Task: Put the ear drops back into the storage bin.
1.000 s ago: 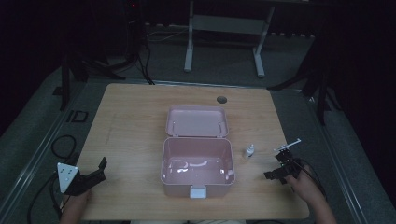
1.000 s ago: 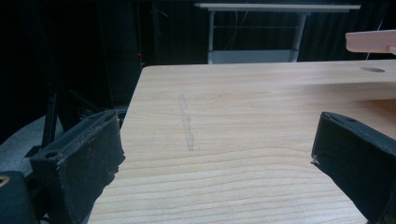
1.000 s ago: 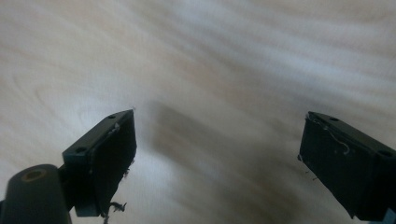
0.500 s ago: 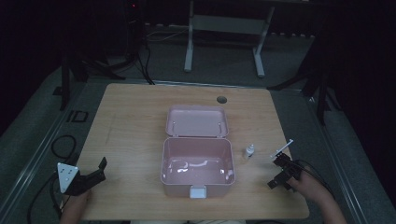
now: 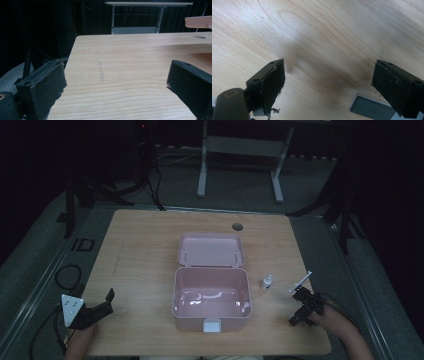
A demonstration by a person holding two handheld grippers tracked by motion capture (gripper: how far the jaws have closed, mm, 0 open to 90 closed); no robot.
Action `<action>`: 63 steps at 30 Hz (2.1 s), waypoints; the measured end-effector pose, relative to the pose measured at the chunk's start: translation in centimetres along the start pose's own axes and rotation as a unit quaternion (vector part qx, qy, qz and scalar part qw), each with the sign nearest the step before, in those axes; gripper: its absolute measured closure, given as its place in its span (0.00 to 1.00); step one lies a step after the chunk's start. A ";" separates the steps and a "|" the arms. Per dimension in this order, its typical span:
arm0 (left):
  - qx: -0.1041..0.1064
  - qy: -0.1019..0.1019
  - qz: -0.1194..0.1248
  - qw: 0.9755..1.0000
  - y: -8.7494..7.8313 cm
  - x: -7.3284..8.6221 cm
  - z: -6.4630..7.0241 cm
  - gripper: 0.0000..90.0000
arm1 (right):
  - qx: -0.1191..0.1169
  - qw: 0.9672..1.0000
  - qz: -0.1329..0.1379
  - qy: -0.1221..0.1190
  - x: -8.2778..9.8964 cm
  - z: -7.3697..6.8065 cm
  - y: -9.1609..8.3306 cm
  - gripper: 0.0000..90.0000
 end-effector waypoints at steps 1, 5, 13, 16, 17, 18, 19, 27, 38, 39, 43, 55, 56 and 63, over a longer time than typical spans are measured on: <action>0.000 0.000 0.000 1.000 0.0 0.0 0.0 0.02 | -0.004 1.000 0.004 -0.002 -0.1 0.0 -0.1 0.11; 0.000 0.000 0.000 1.000 0.0 0.0 0.0 0.02 | -0.007 1.000 0.007 -0.003 -0.3 -0.2 -0.2 0.11; 0.000 0.000 0.000 1.000 0.0 0.0 0.0 0.02 | -0.003 1.000 0.002 -0.005 -1.4 -0.1 -0.7 0.11; 0.001 0.000 -0.001 1.000 0.0 0.0 0.0 0.02 | 0.001 1.000 0.000 -0.002 -2.2 0.0 -1.0 0.11; 0.001 0.000 -0.001 1.000 0.0 0.0 0.0 0.02 | 0.001 1.000 0.002 -0.001 -2.4 0.0 -1.0 0.11; 0.001 0.000 -0.001 1.000 0.0 0.0 0.0 0.02 | -0.001 1.000 0.003 -0.002 -2.7 0.0 -1.1 0.11; 0.001 0.000 -0.001 1.000 0.0 0.0 0.0 0.02 | 0.001 1.000 0.002 -0.001 -2.8 0.1 -1.2 0.11; 0.001 0.001 -0.001 1.000 0.0 0.0 0.0 0.02 | -0.006 1.000 0.002 -0.001 -4.2 -0.1 -1.5 0.11; 0.002 0.001 -0.001 1.000 0.0 0.0 0.0 0.02 | -0.007 1.000 0.011 -0.001 -7.1 -0.7 -2.2 0.14; 0.002 0.001 -0.001 1.000 0.0 0.0 0.0 0.02 | -0.007 1.000 0.011 -0.001 -7.1 -0.7 -2.2 0.14; 0.003 0.001 -0.001 1.000 0.0 0.0 0.0 0.02 | -0.006 1.000 0.011 -0.003 -8.2 -1.0 -2.5 0.14; 0.004 0.000 0.000 1.000 0.0 0.0 0.0 0.02 | -0.003 1.000 0.008 -0.016 -10.6 -2.0 -2.9 0.15; 0.005 -0.001 0.000 1.000 0.0 0.0 0.0 0.02 | -0.003 1.000 0.006 -0.017 -10.7 -2.2 -2.8 0.15; 0.005 -0.002 0.001 1.000 0.0 0.0 0.0 0.02 | 0.002 1.000 0.003 -0.021 -12.2 -2.8 -2.4 0.15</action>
Point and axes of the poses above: each handheld gripper's, and its own axes: y roughly forward along the jaws, x roughly out of its underside, z roughly to its right, the point moved 8 cm from there along y, roughly forward along the jaws, and after that the axes turned 6 degrees about y, right-handed, at the moved point
